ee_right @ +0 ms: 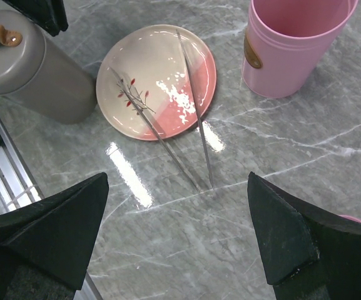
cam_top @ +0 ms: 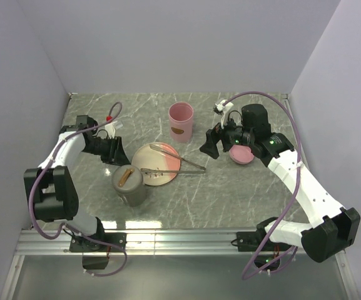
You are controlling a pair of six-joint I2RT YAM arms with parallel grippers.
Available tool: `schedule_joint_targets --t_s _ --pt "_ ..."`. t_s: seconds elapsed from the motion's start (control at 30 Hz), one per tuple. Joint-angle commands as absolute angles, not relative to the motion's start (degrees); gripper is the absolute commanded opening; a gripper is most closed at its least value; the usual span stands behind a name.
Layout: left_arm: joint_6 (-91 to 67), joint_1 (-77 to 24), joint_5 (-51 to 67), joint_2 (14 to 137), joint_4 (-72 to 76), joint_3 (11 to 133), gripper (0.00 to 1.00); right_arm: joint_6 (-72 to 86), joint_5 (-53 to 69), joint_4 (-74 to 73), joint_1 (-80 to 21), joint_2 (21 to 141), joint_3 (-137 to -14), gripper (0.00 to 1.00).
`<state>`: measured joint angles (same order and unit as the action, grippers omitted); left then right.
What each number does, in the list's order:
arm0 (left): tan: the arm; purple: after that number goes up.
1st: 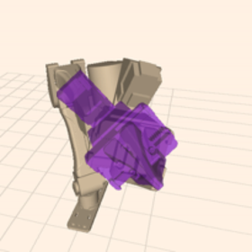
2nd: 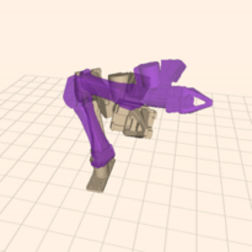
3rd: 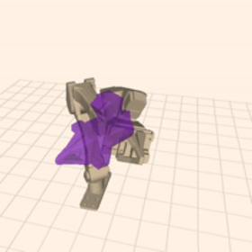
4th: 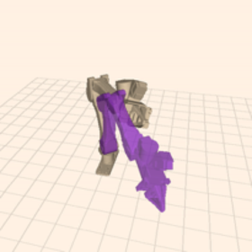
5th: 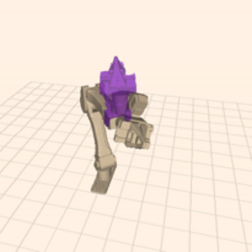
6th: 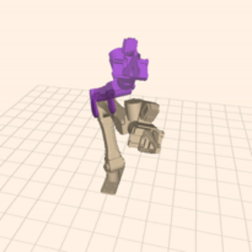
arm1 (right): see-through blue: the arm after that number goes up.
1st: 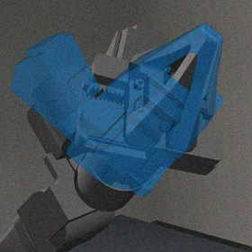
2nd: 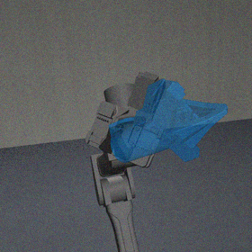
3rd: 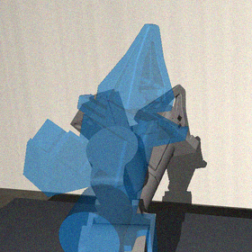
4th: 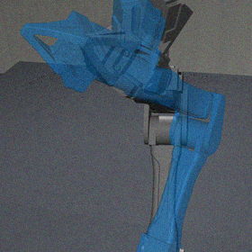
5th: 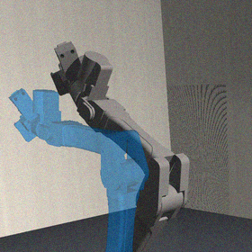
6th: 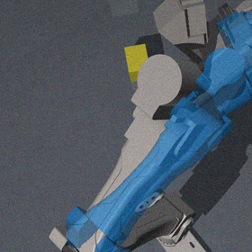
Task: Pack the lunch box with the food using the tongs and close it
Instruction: Move the packing box to the center of the board.
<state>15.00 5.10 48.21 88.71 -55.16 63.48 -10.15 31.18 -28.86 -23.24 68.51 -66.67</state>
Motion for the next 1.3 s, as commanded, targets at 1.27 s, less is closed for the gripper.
schedule_joint_targets --t_s 1.27 --pt "119.63 18.91 55.10 72.25 -77.96 46.49 0.44 -12.30 29.79 -30.41 -23.03 68.56 -67.59 0.99"
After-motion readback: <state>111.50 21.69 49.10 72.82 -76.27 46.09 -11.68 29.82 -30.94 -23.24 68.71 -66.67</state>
